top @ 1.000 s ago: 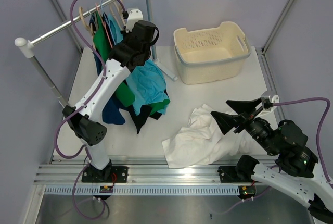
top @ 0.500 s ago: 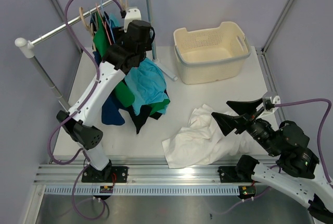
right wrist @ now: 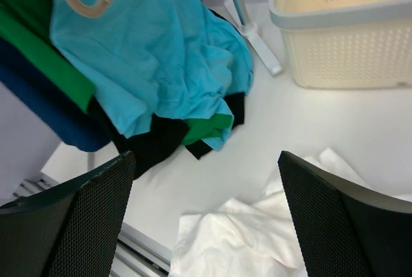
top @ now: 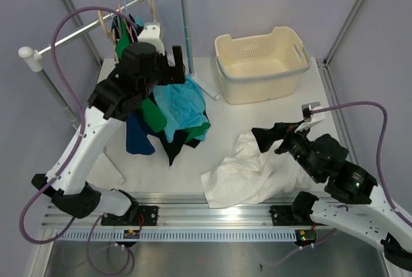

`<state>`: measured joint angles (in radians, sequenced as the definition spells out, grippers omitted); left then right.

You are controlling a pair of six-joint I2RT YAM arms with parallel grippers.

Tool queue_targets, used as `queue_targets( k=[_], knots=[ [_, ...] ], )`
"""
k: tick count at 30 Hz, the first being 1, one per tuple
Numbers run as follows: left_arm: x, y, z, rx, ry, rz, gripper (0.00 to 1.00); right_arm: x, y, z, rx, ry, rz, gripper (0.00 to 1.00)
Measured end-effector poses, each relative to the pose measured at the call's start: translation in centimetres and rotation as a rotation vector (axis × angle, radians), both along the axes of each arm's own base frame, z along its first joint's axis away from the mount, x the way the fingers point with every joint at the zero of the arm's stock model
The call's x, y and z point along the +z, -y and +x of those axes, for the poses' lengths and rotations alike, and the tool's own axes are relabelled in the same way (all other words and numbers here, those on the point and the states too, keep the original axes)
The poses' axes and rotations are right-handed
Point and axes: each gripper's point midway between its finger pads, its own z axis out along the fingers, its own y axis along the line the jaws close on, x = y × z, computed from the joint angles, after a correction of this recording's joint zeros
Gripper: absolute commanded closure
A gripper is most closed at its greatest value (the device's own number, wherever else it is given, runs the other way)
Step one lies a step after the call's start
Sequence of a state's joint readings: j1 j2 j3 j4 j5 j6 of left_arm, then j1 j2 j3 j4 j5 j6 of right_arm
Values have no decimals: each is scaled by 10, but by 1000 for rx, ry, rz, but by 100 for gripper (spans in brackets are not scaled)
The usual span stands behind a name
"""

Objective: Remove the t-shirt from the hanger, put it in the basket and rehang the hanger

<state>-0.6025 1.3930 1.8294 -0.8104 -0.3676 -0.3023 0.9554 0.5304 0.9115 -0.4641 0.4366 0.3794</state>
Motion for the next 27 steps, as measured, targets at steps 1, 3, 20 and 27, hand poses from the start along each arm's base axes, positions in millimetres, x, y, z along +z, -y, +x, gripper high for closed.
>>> queue_targets(
  k=[1,3,20,27],
  knots=[
    [-2,4,-8,-32,-5,-6,1,-8,-3,5,-20,-34,-16,0],
    [-8,17,-23,-96,-19,-6,1,-26,-7,9,-42,-101,-44,0],
    [-127,88,-121,-399,-120,44,1,-199,-27,9,-254,-621,-120,0],
    [-160,91,-124,-414,-115,14,1,-263,-7,-4,-465,-800,-75,1]
  ],
)
